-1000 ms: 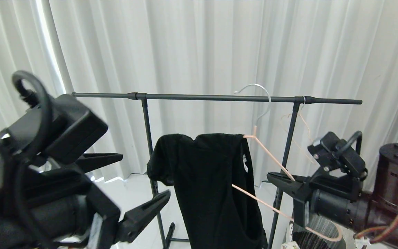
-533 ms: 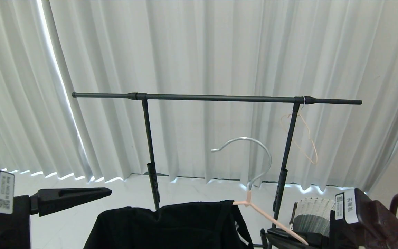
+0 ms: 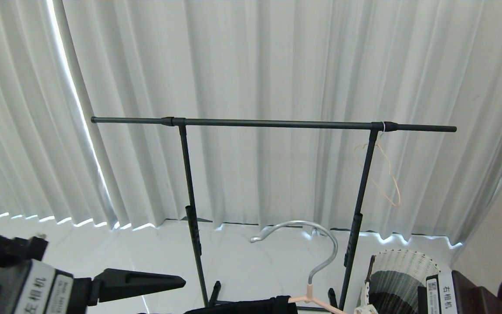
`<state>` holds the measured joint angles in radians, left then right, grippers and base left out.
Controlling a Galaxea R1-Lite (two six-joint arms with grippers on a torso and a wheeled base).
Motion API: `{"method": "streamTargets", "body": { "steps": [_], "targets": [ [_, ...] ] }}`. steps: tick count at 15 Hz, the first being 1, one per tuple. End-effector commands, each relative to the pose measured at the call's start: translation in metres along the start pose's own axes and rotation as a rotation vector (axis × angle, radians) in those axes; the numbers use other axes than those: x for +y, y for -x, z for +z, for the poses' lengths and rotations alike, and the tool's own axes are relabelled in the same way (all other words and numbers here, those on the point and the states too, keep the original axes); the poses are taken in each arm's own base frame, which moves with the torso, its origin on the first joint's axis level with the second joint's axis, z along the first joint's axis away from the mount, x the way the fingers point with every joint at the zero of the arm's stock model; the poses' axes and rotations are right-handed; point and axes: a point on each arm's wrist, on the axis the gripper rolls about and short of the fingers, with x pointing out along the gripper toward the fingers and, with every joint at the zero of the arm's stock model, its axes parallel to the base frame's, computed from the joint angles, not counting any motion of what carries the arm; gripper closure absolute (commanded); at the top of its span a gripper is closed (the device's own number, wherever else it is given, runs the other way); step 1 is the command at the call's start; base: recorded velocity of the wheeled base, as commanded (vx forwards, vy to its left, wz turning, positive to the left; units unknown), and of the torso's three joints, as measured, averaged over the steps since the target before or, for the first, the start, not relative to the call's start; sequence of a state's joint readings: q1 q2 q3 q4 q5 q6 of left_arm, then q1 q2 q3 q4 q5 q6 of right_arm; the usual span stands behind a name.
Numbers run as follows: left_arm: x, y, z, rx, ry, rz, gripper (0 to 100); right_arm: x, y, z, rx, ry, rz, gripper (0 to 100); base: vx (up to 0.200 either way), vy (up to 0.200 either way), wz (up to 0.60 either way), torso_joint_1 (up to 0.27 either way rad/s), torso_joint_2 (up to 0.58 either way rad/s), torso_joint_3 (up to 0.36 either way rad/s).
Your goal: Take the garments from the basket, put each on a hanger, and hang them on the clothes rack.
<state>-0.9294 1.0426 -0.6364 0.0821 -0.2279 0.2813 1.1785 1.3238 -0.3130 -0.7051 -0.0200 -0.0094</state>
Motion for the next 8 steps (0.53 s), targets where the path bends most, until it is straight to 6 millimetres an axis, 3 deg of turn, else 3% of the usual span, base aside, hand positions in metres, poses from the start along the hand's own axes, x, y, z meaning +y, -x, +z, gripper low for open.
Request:
{"method": "streamTargets", "body": {
  "steps": [1, 4, 8],
  "targets": [
    [0.006, -0.028, -0.003, 0.071, 0.026, -0.036, 0, 0.001, 0.0, -0.001, 0.002, 0.009, 0.006, 100, 0.0, 0.0, 0.0, 0.0, 0.0, 0.0],
    [0.014, -0.052, -0.001, 0.06, 0.028, -0.034, 0, 0.004, 0.001, -0.002, 0.007, 0.032, 0.02, 100, 0.0, 0.0, 0.0, 0.0, 0.0, 0.0],
    [0.01, -0.052, -0.012, 0.08, 0.034, -0.083, 0, 0.004, 0.002, -0.001, -0.003, 0.034, 0.02, 100, 0.0, 0.0, 0.0, 0.0, 0.0, 0.0]
  ]
}}
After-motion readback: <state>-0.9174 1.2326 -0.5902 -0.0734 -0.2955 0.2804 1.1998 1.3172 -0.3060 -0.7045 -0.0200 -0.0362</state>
